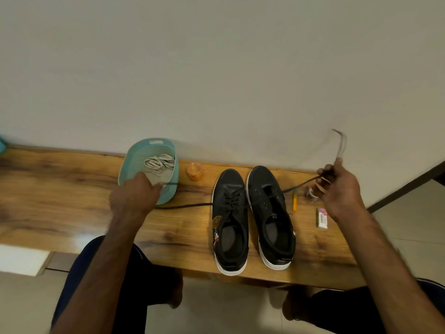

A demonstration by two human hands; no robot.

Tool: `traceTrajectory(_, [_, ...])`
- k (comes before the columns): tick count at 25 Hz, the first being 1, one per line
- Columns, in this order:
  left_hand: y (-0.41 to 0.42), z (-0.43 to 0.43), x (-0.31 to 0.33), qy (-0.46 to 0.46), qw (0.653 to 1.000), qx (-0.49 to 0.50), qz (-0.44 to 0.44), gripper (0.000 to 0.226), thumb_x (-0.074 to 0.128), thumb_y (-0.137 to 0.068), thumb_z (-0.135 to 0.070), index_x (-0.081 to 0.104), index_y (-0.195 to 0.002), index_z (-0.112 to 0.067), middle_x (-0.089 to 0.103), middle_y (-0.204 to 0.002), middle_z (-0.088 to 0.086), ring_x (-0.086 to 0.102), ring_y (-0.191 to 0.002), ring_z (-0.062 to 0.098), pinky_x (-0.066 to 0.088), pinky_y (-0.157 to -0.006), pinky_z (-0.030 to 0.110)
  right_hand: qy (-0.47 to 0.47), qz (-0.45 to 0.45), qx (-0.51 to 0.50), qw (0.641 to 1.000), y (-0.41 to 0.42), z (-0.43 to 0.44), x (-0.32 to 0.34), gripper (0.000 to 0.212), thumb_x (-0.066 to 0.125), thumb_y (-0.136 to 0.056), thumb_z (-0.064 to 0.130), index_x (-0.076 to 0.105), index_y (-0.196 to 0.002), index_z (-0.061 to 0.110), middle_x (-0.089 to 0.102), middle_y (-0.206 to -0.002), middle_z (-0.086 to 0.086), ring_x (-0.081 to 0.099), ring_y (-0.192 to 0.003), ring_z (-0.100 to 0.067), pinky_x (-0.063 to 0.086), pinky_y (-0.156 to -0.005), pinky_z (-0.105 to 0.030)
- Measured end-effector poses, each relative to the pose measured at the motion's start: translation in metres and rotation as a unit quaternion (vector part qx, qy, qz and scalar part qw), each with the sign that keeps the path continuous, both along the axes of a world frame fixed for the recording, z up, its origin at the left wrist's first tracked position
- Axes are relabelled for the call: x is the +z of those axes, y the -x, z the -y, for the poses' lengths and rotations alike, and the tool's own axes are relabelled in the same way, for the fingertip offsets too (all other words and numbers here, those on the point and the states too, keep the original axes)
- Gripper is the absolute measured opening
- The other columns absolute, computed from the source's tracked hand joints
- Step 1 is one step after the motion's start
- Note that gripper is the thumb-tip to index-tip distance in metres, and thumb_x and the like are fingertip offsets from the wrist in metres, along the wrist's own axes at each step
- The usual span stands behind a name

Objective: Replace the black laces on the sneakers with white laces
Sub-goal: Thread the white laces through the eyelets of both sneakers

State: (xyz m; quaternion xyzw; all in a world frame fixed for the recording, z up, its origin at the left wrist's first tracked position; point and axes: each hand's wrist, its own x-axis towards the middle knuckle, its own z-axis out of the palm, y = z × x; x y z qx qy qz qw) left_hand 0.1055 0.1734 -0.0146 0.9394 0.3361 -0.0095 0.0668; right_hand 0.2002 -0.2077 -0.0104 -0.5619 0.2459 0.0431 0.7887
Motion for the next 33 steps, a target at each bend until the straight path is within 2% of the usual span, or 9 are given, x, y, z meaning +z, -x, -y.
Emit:
traceTrajectory(1, [0.001, 0.008, -0.003, -0.017, 1.0, -0.014, -0.021, 0.053, 0.056, -0.092, -0.054, 0.053, -0.121, -0.01, 0.062, -0.114, 0.017, 0.061, -0.101, 0.036, 0.049, -0.078, 0.043, 0.18, -0.001, 0.052, 0.982, 0.003, 0.001, -0.002, 0.043, 0.038, -0.105, 0.044, 0.059, -0.08, 0.016, 0.059, -0.076, 0.001, 0.05, -0.07, -0.018, 0.04, -0.061, -0.03])
traceTrajectory(3, [-0.001, 0.034, -0.012, -0.025, 0.992, -0.112, 0.049, 0.049, 0.062, -0.091, -0.044, 0.049, -0.127, -0.013, 0.056, -0.122, 0.012, 0.058, -0.107, 0.03, 0.051, -0.078, 0.044, 0.573, -0.002, 0.194, 0.796, 0.009, -0.004, -0.017, 0.054, 0.029, -0.104, 0.051, 0.063, -0.086, 0.013, 0.063, -0.077, -0.003, 0.058, -0.072, -0.024, 0.044, -0.061, -0.032])
traceTrajectory(4, [-0.003, 0.052, -0.013, 0.018, 0.978, -0.182, 0.101, 0.039, 0.062, -0.092, -0.04, 0.054, -0.123, -0.018, 0.058, -0.119, 0.005, 0.059, -0.104, 0.023, 0.052, -0.077, 0.042, 0.693, 0.01, 0.227, 0.684, 0.015, -0.012, -0.022, 0.058, 0.026, -0.103, 0.054, 0.064, -0.084, 0.014, 0.064, -0.076, -0.004, 0.061, -0.072, -0.026, 0.047, -0.064, -0.033])
traceTrajectory(6, [-0.006, 0.083, -0.018, 0.145, 0.942, -0.279, 0.116, 0.016, 0.064, -0.091, -0.038, 0.063, -0.104, -0.028, 0.063, -0.101, -0.012, 0.061, -0.091, 0.008, 0.053, -0.075, 0.033, 0.735, 0.105, 0.241, 0.624, 0.025, -0.035, -0.026, 0.052, 0.032, -0.103, 0.051, 0.06, -0.078, 0.015, 0.066, -0.076, -0.005, 0.063, -0.075, -0.027, 0.049, -0.07, -0.034])
traceTrajectory(9, [-0.01, 0.104, -0.034, 0.178, 0.925, -0.333, 0.035, 0.012, 0.071, -0.086, -0.036, 0.065, -0.094, -0.03, 0.065, -0.089, -0.013, 0.06, -0.087, 0.005, 0.051, -0.073, 0.03, 0.557, 0.28, 0.348, 0.7, 0.038, -0.071, -0.043, 0.022, 0.052, -0.1, 0.033, 0.068, -0.104, 0.019, 0.066, -0.1, 0.001, 0.058, -0.097, -0.016, 0.047, -0.084, -0.034])
traceTrajectory(12, [-0.013, 0.107, -0.044, 0.193, 0.921, -0.336, 0.027, 0.016, 0.073, -0.084, -0.034, 0.065, -0.096, -0.027, 0.066, -0.089, -0.012, 0.061, -0.085, 0.006, 0.05, -0.072, 0.027, 0.501, 0.288, 0.457, 0.677, 0.049, -0.089, -0.067, 0.029, 0.057, -0.098, 0.031, 0.064, -0.125, 0.023, 0.059, -0.117, 0.005, 0.049, -0.11, -0.011, 0.042, -0.094, -0.029])
traceTrajectory(21, [-0.015, 0.112, -0.049, 0.163, 0.913, -0.372, 0.025, 0.019, 0.068, -0.082, -0.032, 0.06, -0.1, -0.03, 0.058, -0.097, -0.011, 0.054, -0.083, 0.007, 0.035, -0.059, 0.021, 0.415, 0.235, 0.425, 0.769, 0.056, -0.096, -0.081, 0.008, 0.062, -0.091, 0.03, 0.056, -0.09, 0.035, 0.052, -0.094, 0.016, 0.05, -0.098, -0.01, 0.04, -0.093, -0.047])
traceTrajectory(29, [-0.016, 0.11, -0.052, 0.163, 0.916, -0.366, 0.011, 0.022, 0.068, -0.085, -0.032, 0.058, -0.104, -0.031, 0.056, -0.1, -0.01, 0.054, -0.088, 0.009, 0.042, -0.068, 0.026, 0.188, 0.116, 0.42, 0.88, 0.052, -0.094, -0.063, 0.012, 0.053, -0.098, 0.009, 0.06, -0.088, 0.012, 0.056, -0.093, -0.006, 0.052, -0.09, -0.018, 0.041, -0.085, -0.032])
traceTrajectory(33, [-0.017, 0.106, -0.05, 0.168, 0.92, -0.355, 0.008, 0.018, 0.067, -0.087, -0.03, 0.06, -0.104, -0.029, 0.056, -0.101, -0.008, 0.054, -0.088, 0.01, 0.043, -0.069, 0.027, 0.135, 0.085, 0.42, 0.893, 0.042, -0.086, -0.036, 0.038, 0.045, -0.101, 0.04, 0.056, -0.082, 0.01, 0.056, -0.089, -0.006, 0.053, -0.095, -0.02, 0.038, -0.089, -0.035])
